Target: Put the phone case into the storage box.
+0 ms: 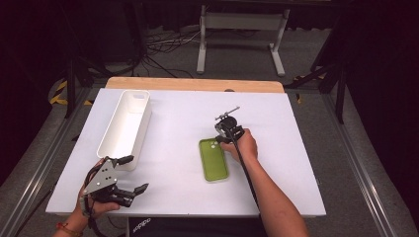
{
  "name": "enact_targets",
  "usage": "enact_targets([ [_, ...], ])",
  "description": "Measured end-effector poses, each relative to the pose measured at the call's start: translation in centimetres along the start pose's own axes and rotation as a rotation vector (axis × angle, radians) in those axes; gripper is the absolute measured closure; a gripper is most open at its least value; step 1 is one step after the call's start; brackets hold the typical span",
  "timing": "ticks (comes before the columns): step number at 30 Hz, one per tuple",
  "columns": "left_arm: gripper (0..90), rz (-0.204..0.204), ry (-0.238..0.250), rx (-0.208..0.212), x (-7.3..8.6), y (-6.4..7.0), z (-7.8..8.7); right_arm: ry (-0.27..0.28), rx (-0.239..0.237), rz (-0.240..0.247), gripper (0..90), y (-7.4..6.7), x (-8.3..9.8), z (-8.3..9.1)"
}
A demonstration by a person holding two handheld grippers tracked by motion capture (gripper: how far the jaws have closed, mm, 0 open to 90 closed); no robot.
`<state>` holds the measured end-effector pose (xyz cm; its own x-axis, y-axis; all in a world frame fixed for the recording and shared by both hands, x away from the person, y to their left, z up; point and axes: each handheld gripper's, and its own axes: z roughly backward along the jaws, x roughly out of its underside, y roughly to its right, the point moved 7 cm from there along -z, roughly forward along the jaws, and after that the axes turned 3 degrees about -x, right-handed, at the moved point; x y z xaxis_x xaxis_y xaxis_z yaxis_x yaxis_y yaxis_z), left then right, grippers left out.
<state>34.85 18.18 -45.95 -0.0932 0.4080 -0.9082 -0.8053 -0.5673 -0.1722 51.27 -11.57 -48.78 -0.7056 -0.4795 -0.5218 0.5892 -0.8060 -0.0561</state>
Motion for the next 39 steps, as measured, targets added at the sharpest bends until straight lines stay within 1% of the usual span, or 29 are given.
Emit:
enact_targets([
  [2, 5.1, 0.001, -0.006, 0.008, 0.03, 0.05, -0.03, -0.002, -0.016, -0.006, 84.6, -0.01, 0.09, 0.02],
  [3, 5.1, -0.006, -0.003, 0.002, 0.01, 0.02, -0.11, -0.006, -0.019, -0.013, 83.9, -0.01, 0.12, 0.02],
  [4, 5.1, -0.001, -0.003, 0.009, -0.01, 0.13, -0.17, -0.013, -0.025, -0.013, 81.8, -0.03, 0.19, -0.04],
  [5, 5.1, 0.003, -0.005, 0.009, 0.0, 0.17, -0.18, -0.026, -0.036, -0.014, 76.9, -0.18, 0.27, -0.18],
  [8, 5.0, 0.0, -0.007, 0.009, 0.01, 0.19, -0.23, -0.035, -0.025, -0.011, 76.9, -0.3, 0.22, -0.21],
  [10, 4.9, -0.001, -0.009, 0.012, 0.04, 0.2, -0.24, -0.037, -0.026, -0.01, 76.9, -0.3, 0.22, -0.2],
  [12, 4.9, 0.0, -0.01, 0.013, 0.05, 0.19, -0.29, -0.04, -0.03, -0.014, 79.3, -0.26, 0.23, -0.19],
  [13, 4.9, -0.001, -0.011, 0.015, 0.06, 0.19, -0.34, -0.039, -0.025, -0.014, 82.5, -0.09, 0.23, -0.12],
  [16, 4.9, 0.004, -0.013, 0.017, 0.06, 0.27, -0.4, -0.038, -0.031, -0.014, 82.8, -0.05, 0.26, -0.09],
  [18, 4.9, 0.003, -0.011, 0.015, 0.02, 0.31, -0.42, -0.035, -0.011, -0.005, 83.5, -0.16, 0.27, -0.08],
  [19, 5.0, -0.003, -0.011, 0.013, -0.01, 0.25, -0.4, -0.032, 0.002, -0.003, 83.8, -0.2, 0.27, -0.07],
  [20, 5.0, -0.001, -0.012, 0.012, -0.01, 0.25, -0.37, -0.027, 0.01, 0.002, 84.2, -0.22, 0.29, -0.06],
  [24, 5.1, 0.0, -0.01, 0.01, -0.04, 0.26, -0.31, 0.002, 0.031, 0.007, 86.7, -0.19, 0.26, 0.08],
  [26, 5.1, 0.0, -0.009, 0.012, -0.05, 0.28, -0.29, 0.008, 0.026, 0.009, 86.9, -0.26, 0.3, 0.08],
  [30, 5.1, -0.001, -0.011, 0.011, -0.05, 0.26, -0.35, 0.033, 0.031, 0.002, 87.0, -0.43, 0.46, 0.04],
  [33, 5.1, 0.0, -0.011, 0.013, -0.06, 0.33, -0.35, 0.041, 0.035, -0.002, 87.2, -0.46, 0.53, 0.06],
  [34, 5.2, 0.003, -0.009, 0.012, -0.09, 0.32, -0.33, 0.053, 0.031, 0.0, 87.4, -0.54, 0.57, 0.08],
  [36, 5.2, 0.001, -0.007, 0.012, -0.14, 0.31, -0.29, 0.058, 0.028, -0.002, 87.4, -0.57, 0.59, 0.13],
  [38, 5.6, 0.014, 0.005, 0.014, -0.3, 0.38, -0.26, 0.09, 0.014, -0.022, 87.6, -0.54, 0.61, 0.39],
  [39, 5.7, 0.012, 0.004, 0.016, -0.36, 0.38, -0.25, 0.102, 0.013, -0.028, 87.6, -0.52, 0.64, 0.48],
])
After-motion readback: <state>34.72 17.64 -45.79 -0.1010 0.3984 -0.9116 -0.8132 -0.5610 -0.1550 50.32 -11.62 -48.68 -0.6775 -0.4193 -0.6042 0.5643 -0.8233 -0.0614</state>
